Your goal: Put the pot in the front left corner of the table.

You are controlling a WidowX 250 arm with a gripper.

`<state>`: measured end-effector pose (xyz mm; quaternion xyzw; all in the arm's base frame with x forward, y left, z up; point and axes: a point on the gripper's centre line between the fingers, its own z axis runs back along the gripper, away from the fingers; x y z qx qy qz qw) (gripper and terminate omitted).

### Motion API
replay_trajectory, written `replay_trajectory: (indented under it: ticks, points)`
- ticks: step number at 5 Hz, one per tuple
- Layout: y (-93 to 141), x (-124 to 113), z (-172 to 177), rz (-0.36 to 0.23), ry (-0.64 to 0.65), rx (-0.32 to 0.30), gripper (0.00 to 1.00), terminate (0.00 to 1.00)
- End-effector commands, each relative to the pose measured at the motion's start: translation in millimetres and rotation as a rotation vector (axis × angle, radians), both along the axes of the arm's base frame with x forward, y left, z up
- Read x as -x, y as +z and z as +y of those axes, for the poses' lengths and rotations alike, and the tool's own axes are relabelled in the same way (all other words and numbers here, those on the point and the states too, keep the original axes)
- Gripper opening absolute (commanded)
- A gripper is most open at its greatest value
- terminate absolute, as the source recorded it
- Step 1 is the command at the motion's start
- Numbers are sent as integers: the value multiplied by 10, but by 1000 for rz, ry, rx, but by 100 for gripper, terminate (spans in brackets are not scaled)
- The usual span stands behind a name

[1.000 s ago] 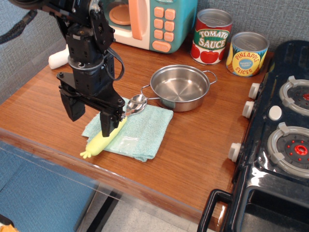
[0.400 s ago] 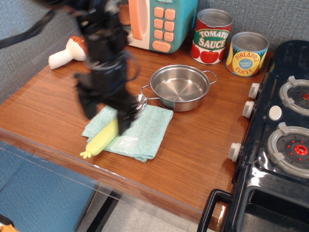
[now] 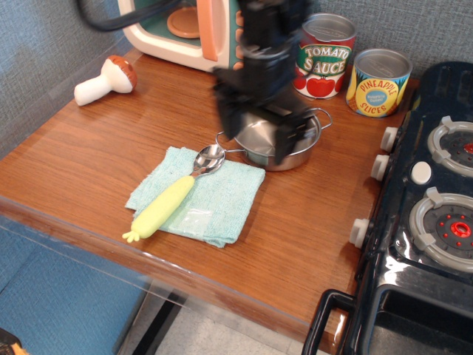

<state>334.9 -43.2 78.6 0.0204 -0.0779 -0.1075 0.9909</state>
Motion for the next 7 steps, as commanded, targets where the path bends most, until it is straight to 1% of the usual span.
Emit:
replay_trajectory:
  ticks: [1, 2, 3, 4, 5, 6, 7]
  points:
    - [-154, -414, -289, -23, -5, -16, 100, 0]
    - [-370, -471, -309, 16, -11, -30, 100, 0]
    - [-480, -486, -287, 27, 7, -27, 100, 0]
    - [-447, -504, -247, 12, -1, 6, 0, 0]
    - [-289, -575, -176, -19, 3, 15, 0, 0]
    - [-38, -700, -30, -68, 24, 23, 0, 0]
    - [398, -604, 239, -174, 60, 31, 0, 0]
